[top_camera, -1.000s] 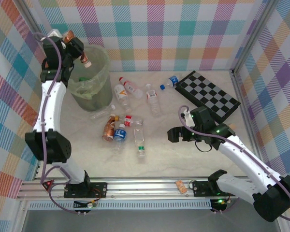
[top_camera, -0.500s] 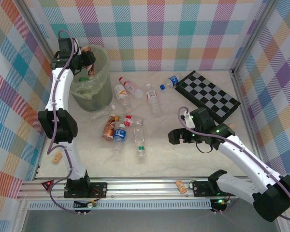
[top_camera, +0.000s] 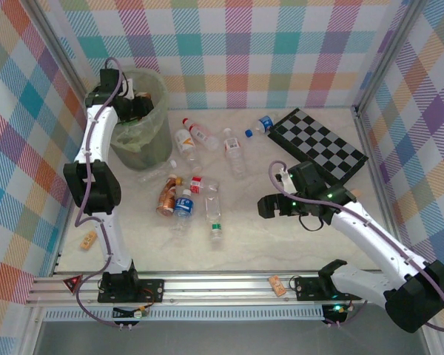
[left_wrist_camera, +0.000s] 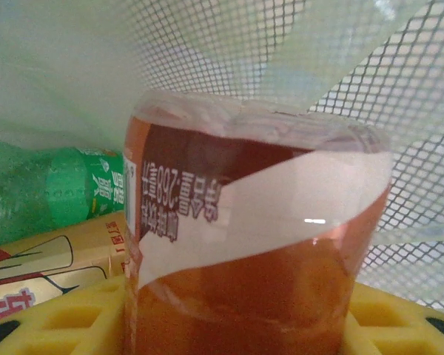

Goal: Put the plastic bottles in the bin

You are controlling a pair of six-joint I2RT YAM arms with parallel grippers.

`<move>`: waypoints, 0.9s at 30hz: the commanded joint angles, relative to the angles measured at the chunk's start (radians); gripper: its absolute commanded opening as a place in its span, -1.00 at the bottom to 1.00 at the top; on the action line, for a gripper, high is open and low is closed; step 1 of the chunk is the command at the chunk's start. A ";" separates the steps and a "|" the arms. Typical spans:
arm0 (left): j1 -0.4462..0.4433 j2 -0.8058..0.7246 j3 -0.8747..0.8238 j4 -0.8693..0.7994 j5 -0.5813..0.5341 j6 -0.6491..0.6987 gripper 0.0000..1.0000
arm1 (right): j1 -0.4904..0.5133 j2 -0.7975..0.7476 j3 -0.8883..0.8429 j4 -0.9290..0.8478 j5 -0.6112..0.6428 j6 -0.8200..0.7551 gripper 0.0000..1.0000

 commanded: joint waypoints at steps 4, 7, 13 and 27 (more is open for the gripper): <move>-0.007 -0.028 -0.022 0.011 0.014 0.007 0.32 | -0.008 -0.035 0.048 -0.040 0.094 0.019 0.98; -0.008 -0.036 -0.022 0.015 0.015 0.004 0.47 | -0.008 -0.034 0.044 -0.049 0.091 0.026 0.98; -0.008 -0.083 -0.044 0.010 0.011 0.014 0.71 | -0.017 -0.051 0.042 -0.052 0.097 0.036 0.98; -0.008 -0.233 -0.016 0.004 -0.033 0.021 0.83 | -0.086 -0.024 0.099 0.011 0.086 0.069 0.98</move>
